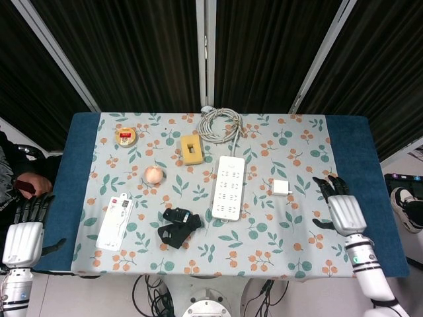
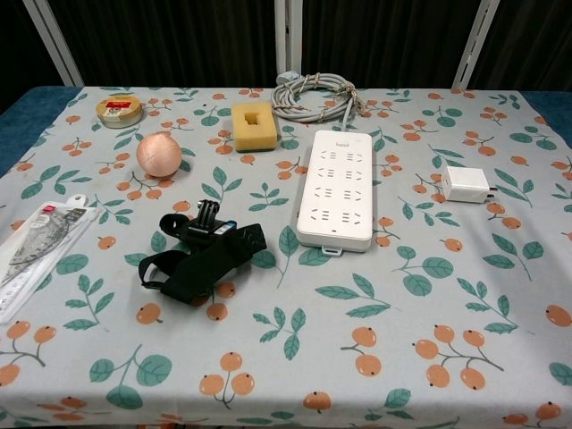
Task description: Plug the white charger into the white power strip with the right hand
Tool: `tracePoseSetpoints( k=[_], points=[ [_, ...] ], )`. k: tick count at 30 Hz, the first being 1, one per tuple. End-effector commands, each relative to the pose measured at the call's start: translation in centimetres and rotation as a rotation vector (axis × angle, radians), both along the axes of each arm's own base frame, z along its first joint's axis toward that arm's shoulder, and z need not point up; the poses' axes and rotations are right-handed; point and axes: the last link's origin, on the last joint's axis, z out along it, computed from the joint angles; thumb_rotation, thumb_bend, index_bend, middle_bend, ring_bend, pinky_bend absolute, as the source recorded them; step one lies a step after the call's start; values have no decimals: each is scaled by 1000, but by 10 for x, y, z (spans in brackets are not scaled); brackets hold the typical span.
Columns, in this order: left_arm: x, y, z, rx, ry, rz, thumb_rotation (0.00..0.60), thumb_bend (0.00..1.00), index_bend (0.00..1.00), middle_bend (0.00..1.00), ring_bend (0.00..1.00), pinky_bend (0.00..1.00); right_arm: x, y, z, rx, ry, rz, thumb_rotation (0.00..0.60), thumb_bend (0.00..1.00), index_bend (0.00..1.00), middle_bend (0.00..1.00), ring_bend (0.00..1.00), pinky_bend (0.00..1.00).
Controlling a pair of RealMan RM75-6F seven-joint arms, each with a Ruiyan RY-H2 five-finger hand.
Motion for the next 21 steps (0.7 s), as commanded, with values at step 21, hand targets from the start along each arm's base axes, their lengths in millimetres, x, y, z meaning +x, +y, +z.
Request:
tracePoseSetpoints(
  k=[21],
  points=[
    [-6, 1, 0, 1, -4, 25, 600, 0, 94, 34, 0, 0, 13, -70, -74, 100, 80, -39, 600, 26, 281, 125, 0, 0]
  ],
)
